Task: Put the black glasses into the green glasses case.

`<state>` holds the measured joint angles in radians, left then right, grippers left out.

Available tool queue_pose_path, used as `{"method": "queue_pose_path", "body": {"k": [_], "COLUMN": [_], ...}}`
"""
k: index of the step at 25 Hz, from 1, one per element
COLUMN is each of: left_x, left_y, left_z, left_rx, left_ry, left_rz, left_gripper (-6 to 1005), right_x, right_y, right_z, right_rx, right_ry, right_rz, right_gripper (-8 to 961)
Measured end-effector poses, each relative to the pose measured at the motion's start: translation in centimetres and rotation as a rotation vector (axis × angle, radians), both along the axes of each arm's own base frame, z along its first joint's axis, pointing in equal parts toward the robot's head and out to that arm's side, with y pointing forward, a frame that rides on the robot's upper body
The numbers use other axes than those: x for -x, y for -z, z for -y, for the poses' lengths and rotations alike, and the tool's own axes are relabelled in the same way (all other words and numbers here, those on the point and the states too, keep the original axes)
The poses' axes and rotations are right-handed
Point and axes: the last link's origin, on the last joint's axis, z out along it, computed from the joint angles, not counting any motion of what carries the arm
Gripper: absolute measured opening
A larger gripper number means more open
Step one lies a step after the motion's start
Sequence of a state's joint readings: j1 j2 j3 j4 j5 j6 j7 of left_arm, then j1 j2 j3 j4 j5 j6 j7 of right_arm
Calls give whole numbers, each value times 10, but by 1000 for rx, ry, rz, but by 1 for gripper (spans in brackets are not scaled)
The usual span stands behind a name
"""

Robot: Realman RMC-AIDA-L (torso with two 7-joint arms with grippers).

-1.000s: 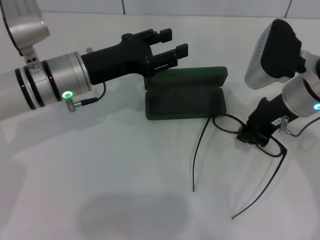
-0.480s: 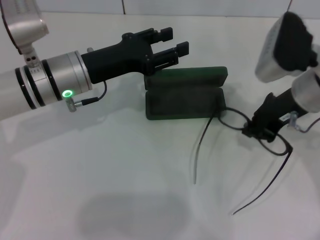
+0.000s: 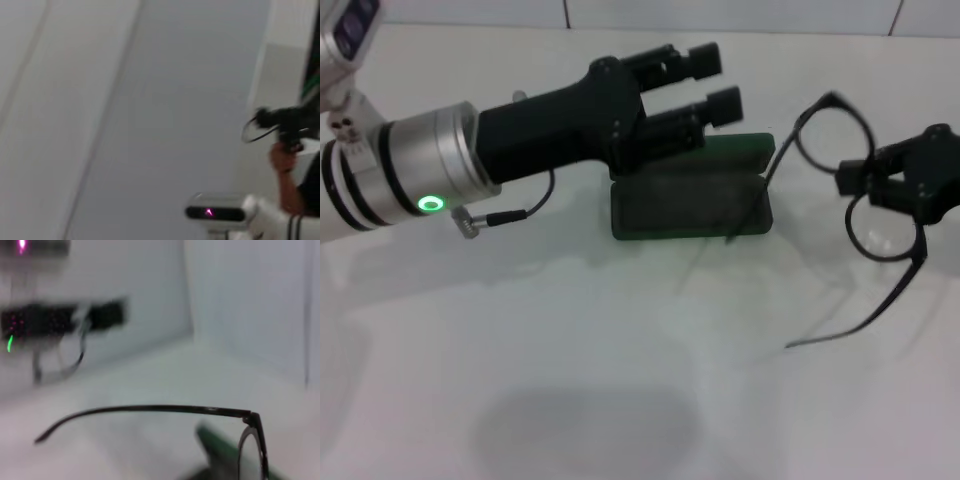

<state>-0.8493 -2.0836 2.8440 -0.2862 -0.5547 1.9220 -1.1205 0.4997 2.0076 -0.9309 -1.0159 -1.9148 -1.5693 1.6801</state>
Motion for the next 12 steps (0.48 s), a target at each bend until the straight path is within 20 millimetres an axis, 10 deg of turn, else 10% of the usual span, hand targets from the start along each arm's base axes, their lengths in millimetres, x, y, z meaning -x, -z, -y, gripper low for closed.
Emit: {"method": "queue_pose_path", "body": {"k": [12], "left_x": [3], "left_y": [16], "left_z": [-10], "left_rx": [28], "left_ry": [-65], "left_rz": [-104], "left_gripper": [637], "right_x": [-19], "right_y": [-18], "right_z": [19], "right_rx": [-36], "right_ry": [-41], "right_rz": [-375], "right_gripper": [98]}}
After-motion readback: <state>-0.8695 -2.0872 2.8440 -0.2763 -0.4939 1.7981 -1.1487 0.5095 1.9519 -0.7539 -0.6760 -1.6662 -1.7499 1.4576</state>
